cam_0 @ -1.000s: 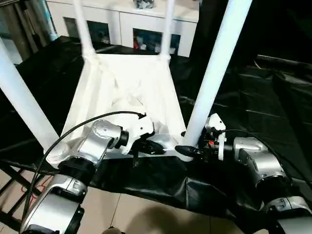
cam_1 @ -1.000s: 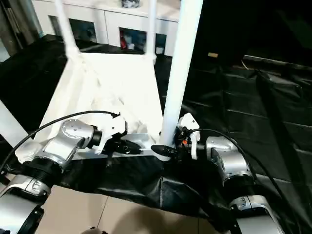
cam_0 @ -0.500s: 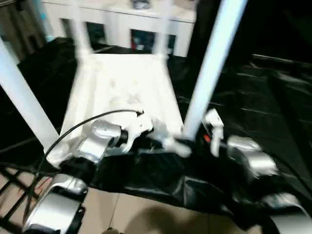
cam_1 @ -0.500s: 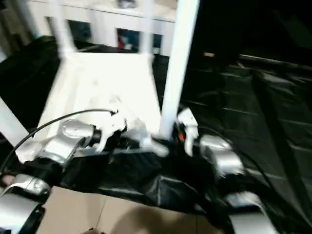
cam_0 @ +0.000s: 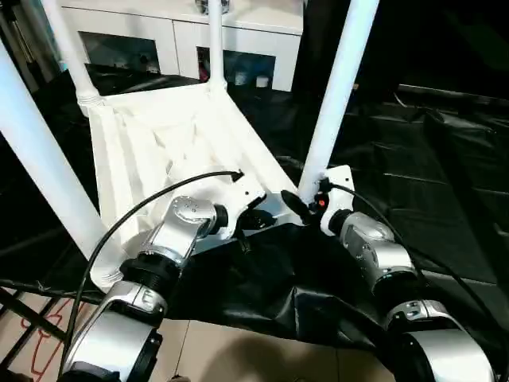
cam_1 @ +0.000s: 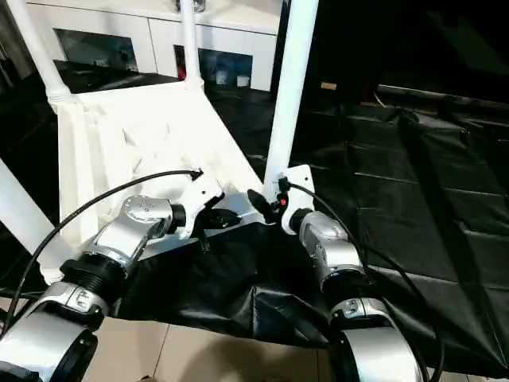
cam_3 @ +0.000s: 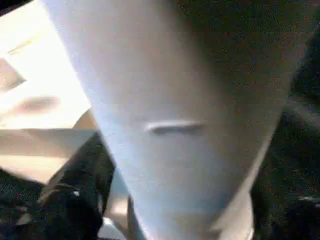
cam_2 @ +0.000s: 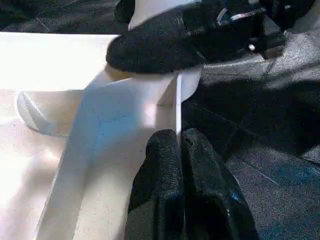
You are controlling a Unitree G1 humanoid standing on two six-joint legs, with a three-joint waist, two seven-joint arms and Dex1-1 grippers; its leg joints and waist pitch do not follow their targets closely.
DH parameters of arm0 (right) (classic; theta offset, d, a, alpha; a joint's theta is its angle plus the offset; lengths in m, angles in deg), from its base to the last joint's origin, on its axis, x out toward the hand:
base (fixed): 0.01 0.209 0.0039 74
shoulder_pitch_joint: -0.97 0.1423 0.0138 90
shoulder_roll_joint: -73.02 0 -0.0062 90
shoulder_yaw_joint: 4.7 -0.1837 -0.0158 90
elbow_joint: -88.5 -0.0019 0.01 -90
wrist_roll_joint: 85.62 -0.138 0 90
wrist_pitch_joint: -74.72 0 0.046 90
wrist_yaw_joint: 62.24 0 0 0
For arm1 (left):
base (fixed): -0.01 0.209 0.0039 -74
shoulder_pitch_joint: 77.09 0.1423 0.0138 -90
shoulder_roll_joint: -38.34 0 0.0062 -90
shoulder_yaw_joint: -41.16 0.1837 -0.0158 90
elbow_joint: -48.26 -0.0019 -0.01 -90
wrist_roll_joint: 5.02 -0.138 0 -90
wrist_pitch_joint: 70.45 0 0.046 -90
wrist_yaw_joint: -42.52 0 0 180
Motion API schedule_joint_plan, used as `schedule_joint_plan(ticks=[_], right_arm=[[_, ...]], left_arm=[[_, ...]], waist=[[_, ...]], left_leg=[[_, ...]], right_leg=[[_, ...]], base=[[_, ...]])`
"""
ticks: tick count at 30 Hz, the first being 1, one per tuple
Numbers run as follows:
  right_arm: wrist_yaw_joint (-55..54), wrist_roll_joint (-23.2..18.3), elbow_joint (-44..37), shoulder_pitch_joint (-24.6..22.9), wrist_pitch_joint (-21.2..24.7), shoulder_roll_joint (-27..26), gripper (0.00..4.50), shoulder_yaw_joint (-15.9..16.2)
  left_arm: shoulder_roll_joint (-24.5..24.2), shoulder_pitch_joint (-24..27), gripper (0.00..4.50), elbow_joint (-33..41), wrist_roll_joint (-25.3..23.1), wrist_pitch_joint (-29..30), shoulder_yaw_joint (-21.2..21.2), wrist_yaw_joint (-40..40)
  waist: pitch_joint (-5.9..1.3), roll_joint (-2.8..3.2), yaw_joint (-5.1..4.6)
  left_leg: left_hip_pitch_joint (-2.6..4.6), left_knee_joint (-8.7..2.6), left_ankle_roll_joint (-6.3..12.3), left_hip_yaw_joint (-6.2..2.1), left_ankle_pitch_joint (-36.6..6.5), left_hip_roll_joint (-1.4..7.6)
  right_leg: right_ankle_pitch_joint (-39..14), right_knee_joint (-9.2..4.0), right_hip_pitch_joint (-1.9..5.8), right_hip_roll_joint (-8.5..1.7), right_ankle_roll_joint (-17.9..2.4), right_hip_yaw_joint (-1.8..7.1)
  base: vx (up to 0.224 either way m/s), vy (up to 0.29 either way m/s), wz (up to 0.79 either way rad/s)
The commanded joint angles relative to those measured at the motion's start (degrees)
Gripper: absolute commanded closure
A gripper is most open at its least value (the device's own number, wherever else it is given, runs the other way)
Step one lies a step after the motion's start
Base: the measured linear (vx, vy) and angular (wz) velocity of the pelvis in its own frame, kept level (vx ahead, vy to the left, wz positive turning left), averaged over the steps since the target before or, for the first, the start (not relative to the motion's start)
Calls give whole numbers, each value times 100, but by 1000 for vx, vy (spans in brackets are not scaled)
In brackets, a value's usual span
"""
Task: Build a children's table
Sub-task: Rotate leg to tighten
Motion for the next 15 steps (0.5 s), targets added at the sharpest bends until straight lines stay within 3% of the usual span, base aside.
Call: schedule_joint_plan(ticks=[1,8,11,15], right_arm=[[553,21,123,-16,102,-197,61,437],[2520,-284,-760,-459,306,377,61,759],[3062,-371,-956,-552,430,608,61,850],[3737,-409,-1216,-690,669,912,97,1006]], left_arm=[[361,4,450,211,216,-167,297,294],[43,64,450,285,285,-315,318,862],[-99,79,450,288,313,-436,326,1103],[-273,93,450,311,361,-471,313,1469]], waist=[[-335,8,21],[-349,-7,97],[-340,-9,124],[-331,-5,182]], left_leg=[[30,-356,215,-83,-1432,155],[27,-336,457,-74,-1167,166],[34,-341,424,-71,-1257,176],[53,-338,334,-59,-1345,189]], right_leg=[[-1529,-492,258,-375,-1147,266],[-1013,-446,295,-367,-1294,265],[-1204,-461,287,-372,-1281,262],[-1438,-474,275,-367,-1237,256]], base=[[0,0,0],[0,0,0],[0,0,0],[0,0,0]])
